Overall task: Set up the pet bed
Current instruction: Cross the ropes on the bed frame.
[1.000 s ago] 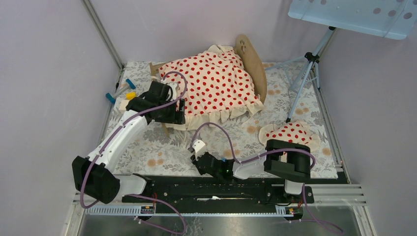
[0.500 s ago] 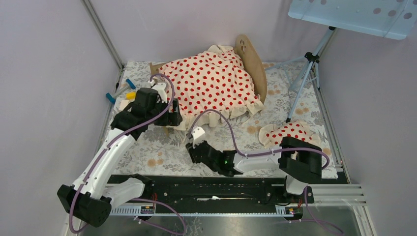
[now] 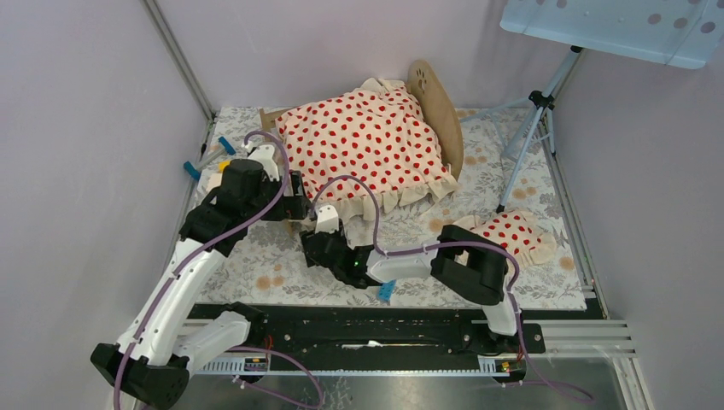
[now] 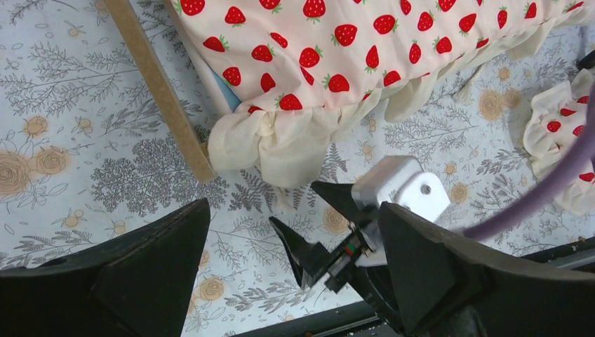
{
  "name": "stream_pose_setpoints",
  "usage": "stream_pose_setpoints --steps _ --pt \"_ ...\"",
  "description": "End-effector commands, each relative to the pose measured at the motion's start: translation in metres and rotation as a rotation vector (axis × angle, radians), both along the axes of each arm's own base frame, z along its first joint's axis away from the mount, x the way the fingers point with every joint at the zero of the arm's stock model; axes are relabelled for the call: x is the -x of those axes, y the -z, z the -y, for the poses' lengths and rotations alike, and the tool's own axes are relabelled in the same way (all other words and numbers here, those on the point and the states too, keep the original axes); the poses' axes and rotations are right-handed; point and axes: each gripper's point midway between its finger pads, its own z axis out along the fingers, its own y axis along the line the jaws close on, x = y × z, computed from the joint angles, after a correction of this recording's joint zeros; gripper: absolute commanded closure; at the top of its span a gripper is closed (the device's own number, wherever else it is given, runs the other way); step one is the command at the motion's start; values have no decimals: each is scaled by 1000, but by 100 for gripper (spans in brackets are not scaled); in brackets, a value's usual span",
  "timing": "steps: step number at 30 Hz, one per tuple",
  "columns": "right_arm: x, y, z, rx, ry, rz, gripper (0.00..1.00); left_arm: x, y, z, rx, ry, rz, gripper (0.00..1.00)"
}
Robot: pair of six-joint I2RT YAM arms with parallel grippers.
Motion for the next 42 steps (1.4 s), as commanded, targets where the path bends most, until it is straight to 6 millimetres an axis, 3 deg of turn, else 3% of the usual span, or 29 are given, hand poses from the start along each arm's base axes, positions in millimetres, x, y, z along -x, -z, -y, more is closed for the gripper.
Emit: stream_pose_setpoints --steps 1,8,13,20,23,27,33,42 --pt "-16 3 3 -3 132 2 31 -2 -12 -2 31 -30 58 1" --pt "-18 33 -3 30 123 -41 33 0 -12 -2 28 -28 59 1" --pt "-15 50 0 79 119 -59 43 0 -13 -4 23 -28 63 1" --pt "2 67 18 117 93 -109 88 3 -6 -10 12 -68 42 1" --pt "20 71 27 130 54 -130 99 5 -5 -11 32 -88 35 1" --pt "43 69 39 127 8 -152 100 10 -3 -9 81 -116 19 1" --pt "72 74 60 147 -8 -194 100 18 -1 -23 156 -255 40 1" --pt "108 84 79 219 -75 -218 100 36 17 -13 233 -239 -28 1"
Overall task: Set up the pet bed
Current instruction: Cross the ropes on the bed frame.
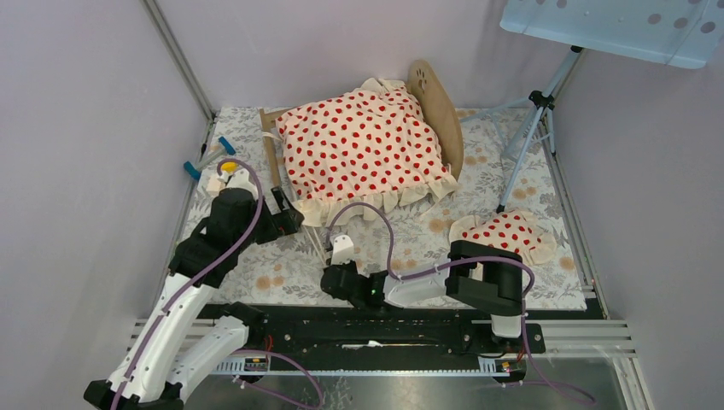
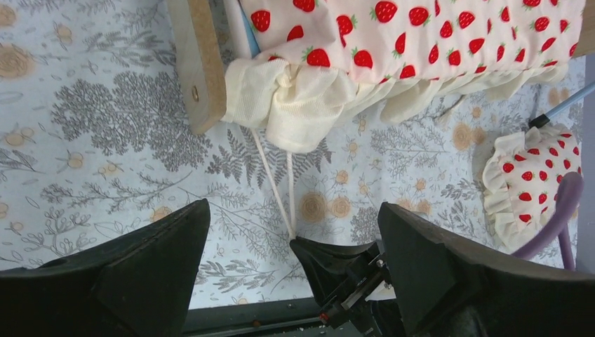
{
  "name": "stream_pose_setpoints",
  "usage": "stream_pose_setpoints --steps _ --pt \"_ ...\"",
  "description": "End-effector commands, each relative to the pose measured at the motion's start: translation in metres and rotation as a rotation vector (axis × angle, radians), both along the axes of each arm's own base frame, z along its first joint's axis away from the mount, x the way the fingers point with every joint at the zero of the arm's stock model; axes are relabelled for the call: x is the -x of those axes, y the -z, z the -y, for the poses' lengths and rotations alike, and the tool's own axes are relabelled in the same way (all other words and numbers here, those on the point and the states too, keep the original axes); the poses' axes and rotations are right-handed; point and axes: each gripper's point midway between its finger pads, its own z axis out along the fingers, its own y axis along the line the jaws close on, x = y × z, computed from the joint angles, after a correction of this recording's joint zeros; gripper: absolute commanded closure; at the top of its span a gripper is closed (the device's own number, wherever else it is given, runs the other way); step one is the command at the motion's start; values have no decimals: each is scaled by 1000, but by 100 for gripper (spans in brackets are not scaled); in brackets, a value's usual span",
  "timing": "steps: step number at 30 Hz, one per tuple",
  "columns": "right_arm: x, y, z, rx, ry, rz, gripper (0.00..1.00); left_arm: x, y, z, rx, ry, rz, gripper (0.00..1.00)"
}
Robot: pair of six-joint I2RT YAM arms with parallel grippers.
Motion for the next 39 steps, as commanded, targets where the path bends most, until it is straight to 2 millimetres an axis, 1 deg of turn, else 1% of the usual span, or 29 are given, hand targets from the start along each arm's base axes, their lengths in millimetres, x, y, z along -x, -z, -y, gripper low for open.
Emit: stream_pose_setpoints --steps 1,4,7,10,12,13,15,17,19,20,21,24,27,31,34,37,39 --pt "31 38 42 184 -51 -84 100 2 2 6 69 -16 2 1" --pt "30 38 46 187 -45 -75 100 6 6 3 84 -38 3 1" --pt "29 34 44 179 -45 -66 100 12 11 5 109 -29 -6 1" --pt "28 29 39 159 -49 -62 100 20 24 12 156 -21 -52 2" --pt "28 26 36 145 -53 -61 100 27 34 18 197 -6 -83 11" --pt "28 24 34 137 -56 -61 100 30 42 19 212 -14 -99 18" --pt "29 23 32 128 -60 -62 100 35 52 18 241 -42 -117 27" --pt "30 23 30 119 -67 -66 100 38 66 18 264 -62 -140 33" --pt "31 23 29 111 -69 -72 100 39 73 25 309 -58 -154 42" --pt "31 23 28 105 -69 -77 100 38 77 29 333 -56 -160 50" --pt "32 23 28 101 -70 -81 100 37 83 31 347 -64 -172 53" --pt "34 24 29 88 -66 -90 100 31 105 34 369 -91 -197 56" --pt "34 24 30 85 -64 -93 100 22 114 39 387 -100 -200 57" --pt "35 22 31 78 -62 -93 100 10 122 33 361 -155 -190 57" --pt "35 21 30 75 -63 -95 100 3 128 34 375 -170 -168 57" --pt "35 20 28 71 -69 -98 100 -2 139 40 398 -161 -172 57" --pt "35 20 27 69 -69 -99 100 -1 150 43 402 -158 -192 57"
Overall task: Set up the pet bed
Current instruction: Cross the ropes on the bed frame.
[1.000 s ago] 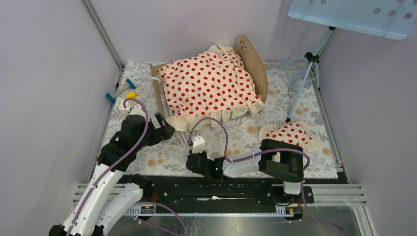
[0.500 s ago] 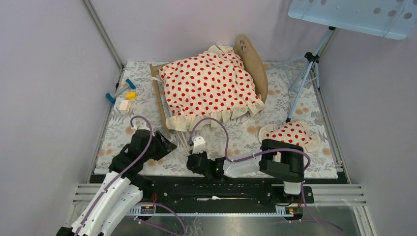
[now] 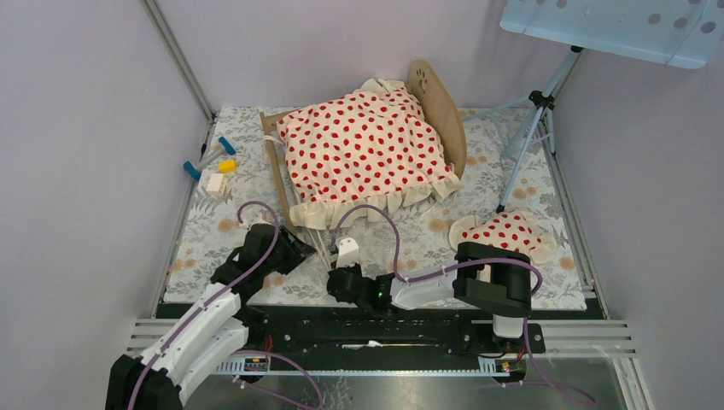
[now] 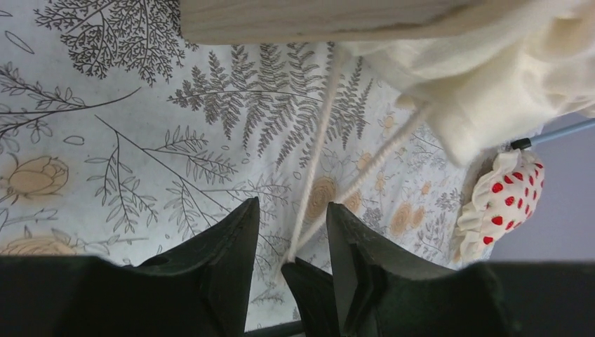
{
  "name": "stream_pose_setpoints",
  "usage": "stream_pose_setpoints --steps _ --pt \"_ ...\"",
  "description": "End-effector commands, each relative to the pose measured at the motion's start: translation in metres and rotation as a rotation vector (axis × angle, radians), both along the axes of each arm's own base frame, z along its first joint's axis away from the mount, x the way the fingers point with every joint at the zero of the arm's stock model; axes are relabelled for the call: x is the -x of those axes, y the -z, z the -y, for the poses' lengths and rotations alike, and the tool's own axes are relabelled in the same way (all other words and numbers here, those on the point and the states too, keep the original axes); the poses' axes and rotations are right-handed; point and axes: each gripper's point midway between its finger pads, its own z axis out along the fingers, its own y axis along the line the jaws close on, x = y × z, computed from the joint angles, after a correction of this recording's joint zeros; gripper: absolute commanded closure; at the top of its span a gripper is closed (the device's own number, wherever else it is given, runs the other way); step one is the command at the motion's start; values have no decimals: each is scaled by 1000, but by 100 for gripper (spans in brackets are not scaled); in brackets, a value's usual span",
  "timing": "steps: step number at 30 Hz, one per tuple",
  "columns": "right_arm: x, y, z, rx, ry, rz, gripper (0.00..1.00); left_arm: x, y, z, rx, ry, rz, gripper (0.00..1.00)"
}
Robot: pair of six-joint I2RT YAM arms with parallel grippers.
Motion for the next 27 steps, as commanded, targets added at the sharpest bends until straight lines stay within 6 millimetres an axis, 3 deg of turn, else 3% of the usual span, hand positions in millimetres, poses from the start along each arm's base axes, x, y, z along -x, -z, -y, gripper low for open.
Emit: stream_pose_setpoints --steps 1,6,21,27 --pt "22 19 18 90 -48 -67 100 -17 5 11 56 -12 54 57" --pt "21 19 18 88 -47 -66 100 -16 23 17 55 7 37 56" --pt "22 20 20 97 -46 -71 100 -22 22 25 98 -3 88 54" --pt "22 21 19 96 -48 -73 100 -20 19 0 17 -107 75 56"
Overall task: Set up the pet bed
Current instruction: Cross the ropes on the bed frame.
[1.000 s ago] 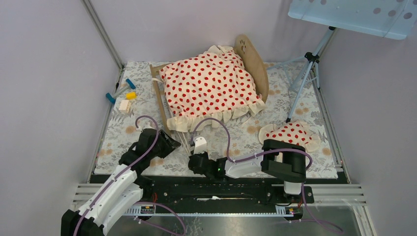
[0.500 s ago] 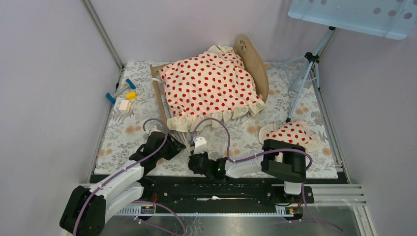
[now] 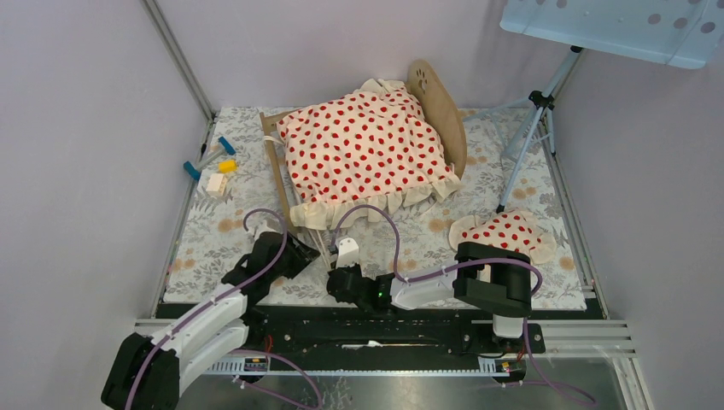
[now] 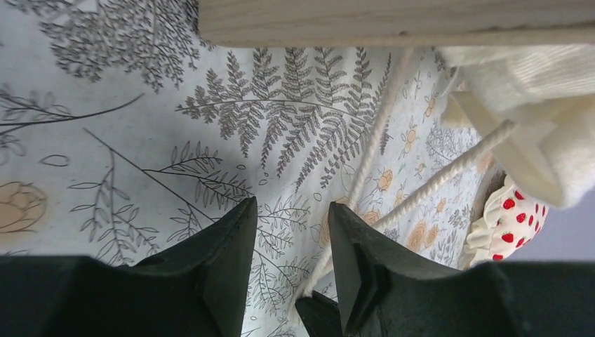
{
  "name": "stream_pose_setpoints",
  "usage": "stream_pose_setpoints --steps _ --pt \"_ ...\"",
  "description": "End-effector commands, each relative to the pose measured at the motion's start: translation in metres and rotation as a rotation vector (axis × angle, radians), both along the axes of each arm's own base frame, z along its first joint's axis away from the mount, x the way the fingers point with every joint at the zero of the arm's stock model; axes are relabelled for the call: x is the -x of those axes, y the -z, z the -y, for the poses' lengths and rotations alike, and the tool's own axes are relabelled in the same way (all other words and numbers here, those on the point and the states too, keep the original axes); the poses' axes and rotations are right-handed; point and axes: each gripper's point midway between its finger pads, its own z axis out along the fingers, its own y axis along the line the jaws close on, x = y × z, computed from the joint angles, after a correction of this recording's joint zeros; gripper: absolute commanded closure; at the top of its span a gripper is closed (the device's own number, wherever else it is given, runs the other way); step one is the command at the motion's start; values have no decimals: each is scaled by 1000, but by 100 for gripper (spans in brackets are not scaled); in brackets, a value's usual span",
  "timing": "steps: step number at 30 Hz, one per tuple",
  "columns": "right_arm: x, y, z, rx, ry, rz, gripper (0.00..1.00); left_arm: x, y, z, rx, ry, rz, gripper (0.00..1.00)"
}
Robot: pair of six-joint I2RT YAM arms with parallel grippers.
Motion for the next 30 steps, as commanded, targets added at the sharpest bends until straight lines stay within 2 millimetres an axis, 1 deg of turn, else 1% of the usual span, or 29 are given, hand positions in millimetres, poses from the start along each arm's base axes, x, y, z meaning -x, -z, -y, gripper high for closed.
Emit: stream_pose_setpoints --steps 1,3,6,10,16,18,20,24,30 --pt "22 21 19 100 -48 -68 100 -13 -21 -13 -18 -93 76 56" --pt "22 22 19 99 -49 -71 100 -14 -26 -12 -9 -93 94 55" --pt "23 23 18 100 -51 -76 100 -16 -28 -6 14 -67 105 52" --pt "23 24 18 101 -54 -78 100 -18 -23 0 23 -46 93 50" --pt "23 24 20 108 -53 -75 100 -22 -17 9 48 -13 99 50" --pt "23 25 20 110 -54 -76 100 -21 -18 17 77 21 109 50" --pt "23 25 20 110 -55 -76 100 -20 -18 21 88 37 117 50" --pt "23 25 18 110 -57 -78 100 -16 -15 24 94 51 121 51" --pt "24 26 17 112 -61 -81 100 -9 -7 25 94 59 104 55"
